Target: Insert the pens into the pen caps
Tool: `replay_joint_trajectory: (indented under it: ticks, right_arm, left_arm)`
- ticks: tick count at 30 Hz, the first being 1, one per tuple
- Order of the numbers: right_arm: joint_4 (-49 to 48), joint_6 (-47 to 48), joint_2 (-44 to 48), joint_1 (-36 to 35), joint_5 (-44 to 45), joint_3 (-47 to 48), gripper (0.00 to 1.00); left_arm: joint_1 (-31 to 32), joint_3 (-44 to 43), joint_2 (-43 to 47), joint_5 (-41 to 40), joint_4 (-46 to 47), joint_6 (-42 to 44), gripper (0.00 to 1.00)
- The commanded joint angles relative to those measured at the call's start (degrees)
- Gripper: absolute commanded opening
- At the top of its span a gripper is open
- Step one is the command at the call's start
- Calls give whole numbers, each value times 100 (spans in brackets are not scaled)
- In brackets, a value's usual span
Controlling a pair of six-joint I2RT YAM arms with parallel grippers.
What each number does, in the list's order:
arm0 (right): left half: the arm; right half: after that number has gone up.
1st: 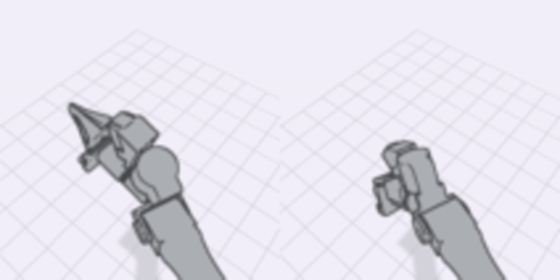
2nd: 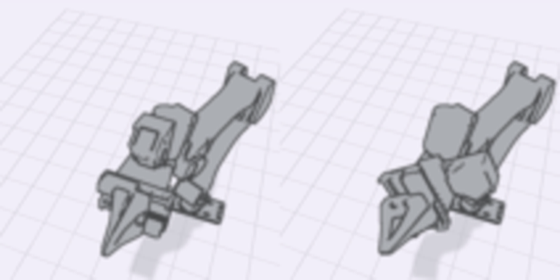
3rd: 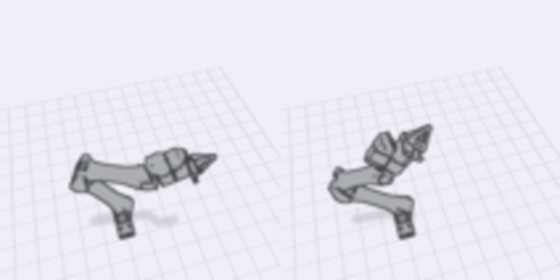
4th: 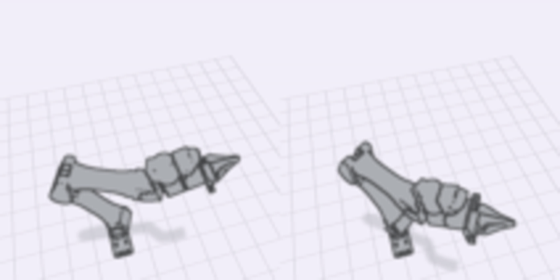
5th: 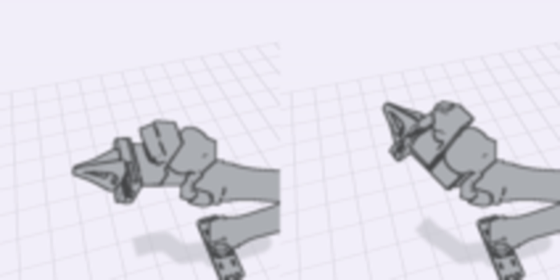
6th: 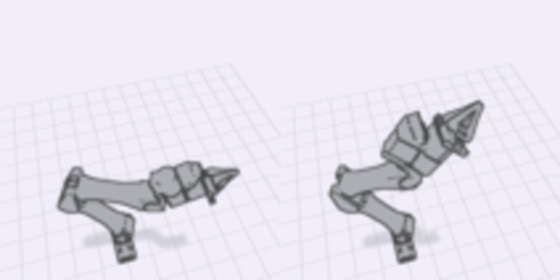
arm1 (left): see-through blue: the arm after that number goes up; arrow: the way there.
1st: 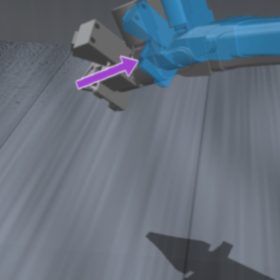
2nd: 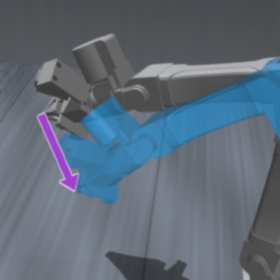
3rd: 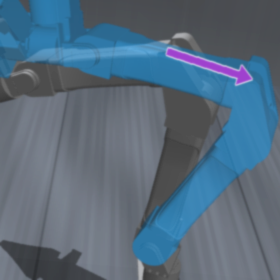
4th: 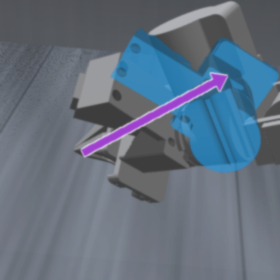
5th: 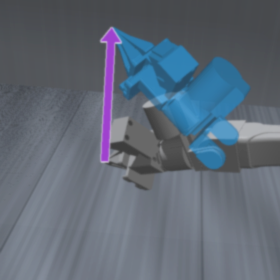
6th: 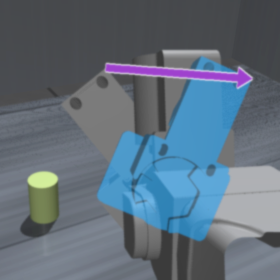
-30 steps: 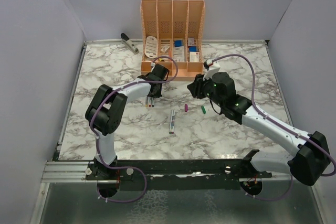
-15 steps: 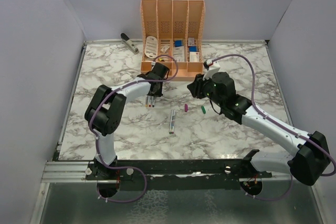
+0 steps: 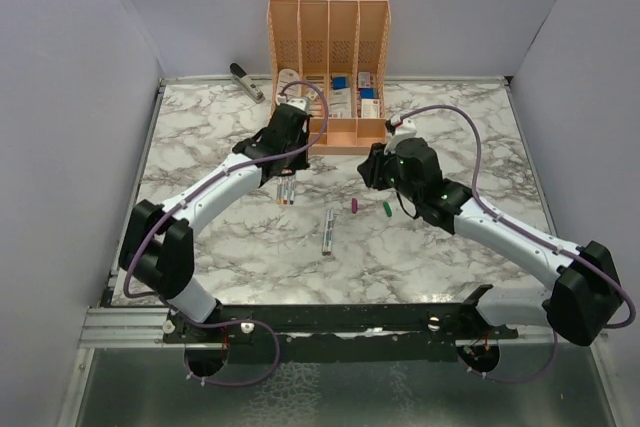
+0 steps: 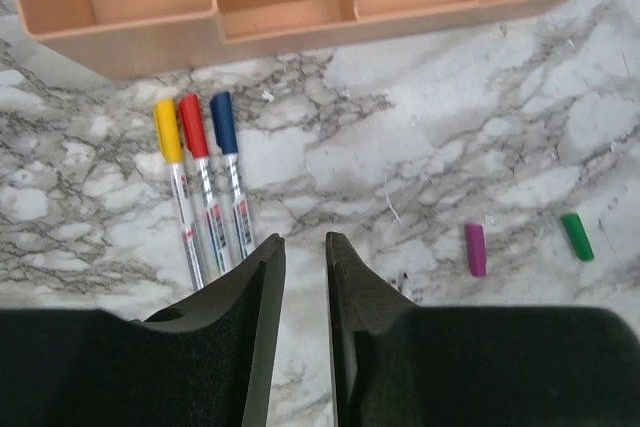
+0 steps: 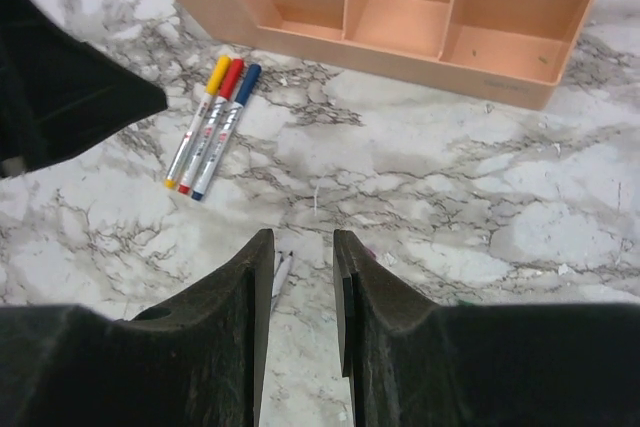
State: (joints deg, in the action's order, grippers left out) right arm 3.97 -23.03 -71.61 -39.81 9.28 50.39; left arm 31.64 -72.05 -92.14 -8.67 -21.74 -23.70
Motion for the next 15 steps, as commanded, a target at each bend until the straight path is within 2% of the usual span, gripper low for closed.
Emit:
replay_joint_trajectory:
  ticks: [1, 8, 15]
  right_arm:
    - [418, -253, -202, -35, 400, 58, 30]
    - [845, -380, -689, -35, 194, 63, 27]
    - [1067, -432, -779, -35, 373, -29, 26]
  left_arm:
    - [387, 647, 536, 473, -65, 76, 26]
    - [971, 1502, 1130, 654, 9, -278, 27]
    - [1298, 1818, 1218, 690, 7, -448, 28]
